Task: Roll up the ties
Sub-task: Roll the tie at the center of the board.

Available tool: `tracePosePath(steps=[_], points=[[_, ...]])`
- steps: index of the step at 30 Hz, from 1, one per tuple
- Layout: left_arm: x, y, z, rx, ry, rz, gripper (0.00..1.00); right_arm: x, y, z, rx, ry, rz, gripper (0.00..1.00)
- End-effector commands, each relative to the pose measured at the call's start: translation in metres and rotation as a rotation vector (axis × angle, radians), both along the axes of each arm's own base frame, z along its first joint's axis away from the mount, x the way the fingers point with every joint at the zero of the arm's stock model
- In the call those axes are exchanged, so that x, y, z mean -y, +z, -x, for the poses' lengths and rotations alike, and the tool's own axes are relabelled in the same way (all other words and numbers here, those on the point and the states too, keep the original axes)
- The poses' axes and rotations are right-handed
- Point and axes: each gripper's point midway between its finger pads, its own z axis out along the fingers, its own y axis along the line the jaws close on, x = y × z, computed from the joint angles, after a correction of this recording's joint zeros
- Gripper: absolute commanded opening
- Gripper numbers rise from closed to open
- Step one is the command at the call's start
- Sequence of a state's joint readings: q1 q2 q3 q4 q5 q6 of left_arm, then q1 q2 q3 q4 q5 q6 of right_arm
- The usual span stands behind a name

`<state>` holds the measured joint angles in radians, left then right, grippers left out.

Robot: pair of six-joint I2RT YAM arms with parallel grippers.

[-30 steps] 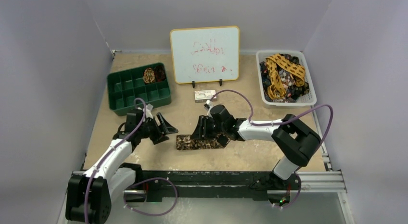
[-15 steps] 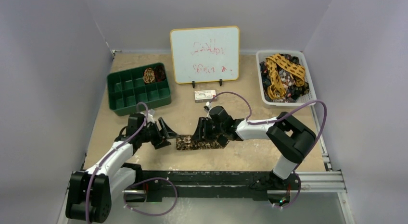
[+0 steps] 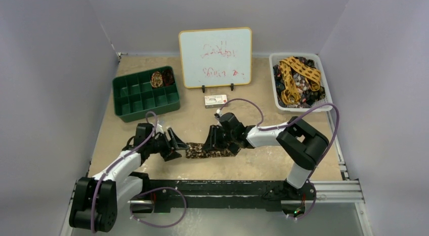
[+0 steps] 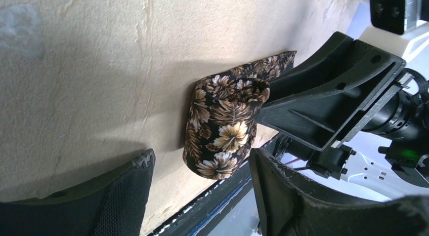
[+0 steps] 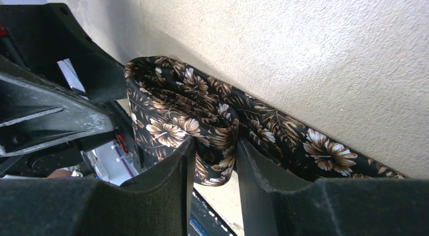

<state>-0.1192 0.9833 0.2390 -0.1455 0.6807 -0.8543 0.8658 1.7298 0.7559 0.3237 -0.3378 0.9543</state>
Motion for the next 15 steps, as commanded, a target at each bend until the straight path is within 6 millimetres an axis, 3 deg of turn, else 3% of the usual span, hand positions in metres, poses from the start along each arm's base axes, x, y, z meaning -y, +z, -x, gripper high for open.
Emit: tracePosePath(steps=[1, 15], points=[[0.006, 0.000, 0.002, 0.011, -0.026, 0.038, 0.66, 0.006, -0.014, 0.010, -0.044, 0.010, 0.032, 0.37], [0.024, -0.013, -0.005, 0.044, -0.082, 0.036, 0.62, 0.011, -0.028, 0.013, -0.080, -0.002, 0.067, 0.36]])
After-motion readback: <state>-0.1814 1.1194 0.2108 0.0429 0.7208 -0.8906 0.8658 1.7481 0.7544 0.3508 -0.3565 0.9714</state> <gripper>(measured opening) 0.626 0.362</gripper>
